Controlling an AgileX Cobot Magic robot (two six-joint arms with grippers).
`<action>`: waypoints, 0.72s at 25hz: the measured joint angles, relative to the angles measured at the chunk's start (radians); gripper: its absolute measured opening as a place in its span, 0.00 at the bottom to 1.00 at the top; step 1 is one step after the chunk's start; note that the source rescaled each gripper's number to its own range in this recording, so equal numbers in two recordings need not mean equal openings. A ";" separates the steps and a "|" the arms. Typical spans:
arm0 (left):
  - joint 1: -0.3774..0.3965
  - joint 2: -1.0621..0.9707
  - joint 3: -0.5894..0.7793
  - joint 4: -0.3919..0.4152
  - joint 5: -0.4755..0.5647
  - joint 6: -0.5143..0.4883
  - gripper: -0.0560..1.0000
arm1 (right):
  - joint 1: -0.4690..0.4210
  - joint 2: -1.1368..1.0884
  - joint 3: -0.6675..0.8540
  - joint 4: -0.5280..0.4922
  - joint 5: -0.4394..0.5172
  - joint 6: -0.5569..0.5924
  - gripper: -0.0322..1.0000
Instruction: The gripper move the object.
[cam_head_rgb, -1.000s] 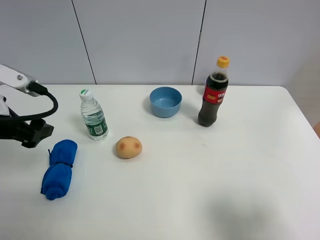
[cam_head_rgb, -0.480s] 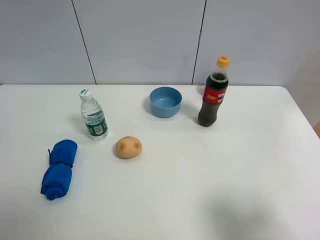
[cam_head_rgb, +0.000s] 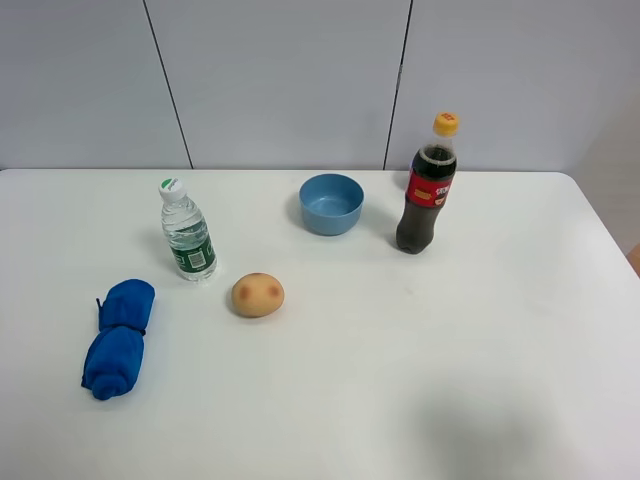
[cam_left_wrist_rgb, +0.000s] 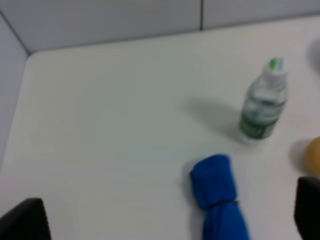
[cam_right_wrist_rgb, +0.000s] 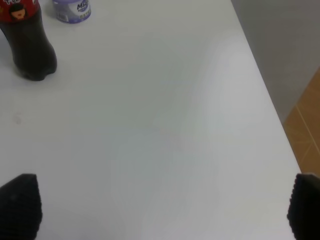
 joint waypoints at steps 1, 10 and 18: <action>0.000 -0.035 0.002 -0.012 0.003 -0.003 0.99 | 0.000 0.000 0.000 0.000 0.000 0.000 1.00; -0.005 -0.390 0.343 -0.021 -0.123 0.002 1.00 | 0.000 0.000 0.000 0.000 0.000 0.000 1.00; -0.005 -0.513 0.508 -0.025 -0.101 0.002 1.00 | 0.000 0.000 0.000 0.000 0.000 0.000 1.00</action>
